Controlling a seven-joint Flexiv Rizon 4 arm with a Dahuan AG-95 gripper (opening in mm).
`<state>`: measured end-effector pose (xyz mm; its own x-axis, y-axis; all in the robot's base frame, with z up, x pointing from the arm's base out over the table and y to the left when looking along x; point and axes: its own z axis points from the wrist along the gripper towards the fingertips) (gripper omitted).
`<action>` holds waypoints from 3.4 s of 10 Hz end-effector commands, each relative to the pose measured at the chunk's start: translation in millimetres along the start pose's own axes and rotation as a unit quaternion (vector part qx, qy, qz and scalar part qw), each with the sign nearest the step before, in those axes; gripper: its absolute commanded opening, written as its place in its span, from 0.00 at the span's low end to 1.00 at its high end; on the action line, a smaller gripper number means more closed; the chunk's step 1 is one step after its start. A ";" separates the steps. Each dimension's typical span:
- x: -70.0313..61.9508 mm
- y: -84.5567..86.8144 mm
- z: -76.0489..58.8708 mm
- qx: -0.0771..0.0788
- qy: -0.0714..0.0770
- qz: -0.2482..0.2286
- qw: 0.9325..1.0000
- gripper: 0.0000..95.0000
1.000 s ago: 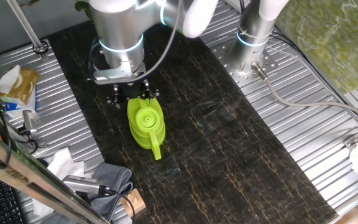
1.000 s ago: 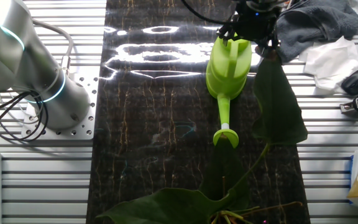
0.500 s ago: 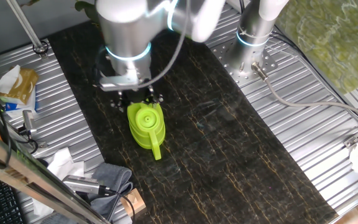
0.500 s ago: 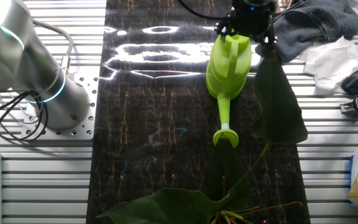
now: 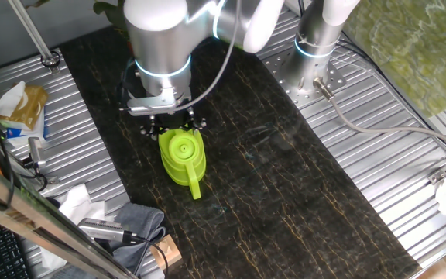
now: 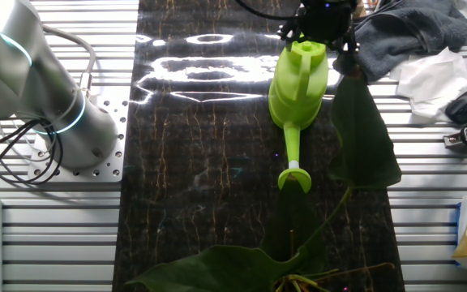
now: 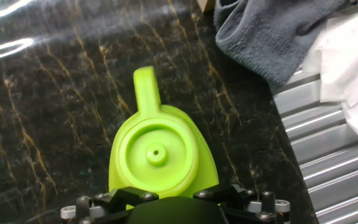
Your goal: Water the plant
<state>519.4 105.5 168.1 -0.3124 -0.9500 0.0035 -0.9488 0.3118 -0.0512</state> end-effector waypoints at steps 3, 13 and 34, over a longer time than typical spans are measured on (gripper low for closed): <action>2.0 1.8 1.7 0.000 -0.001 0.001 1.000 1.00; 9.5 5.4 17.3 0.002 -0.012 0.004 1.000 0.80; 8.1 6.6 25.5 0.010 -0.007 0.010 1.000 0.40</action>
<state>510.4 99.1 147.0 -0.3305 -0.9437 -0.0126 -0.9411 0.3305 -0.0712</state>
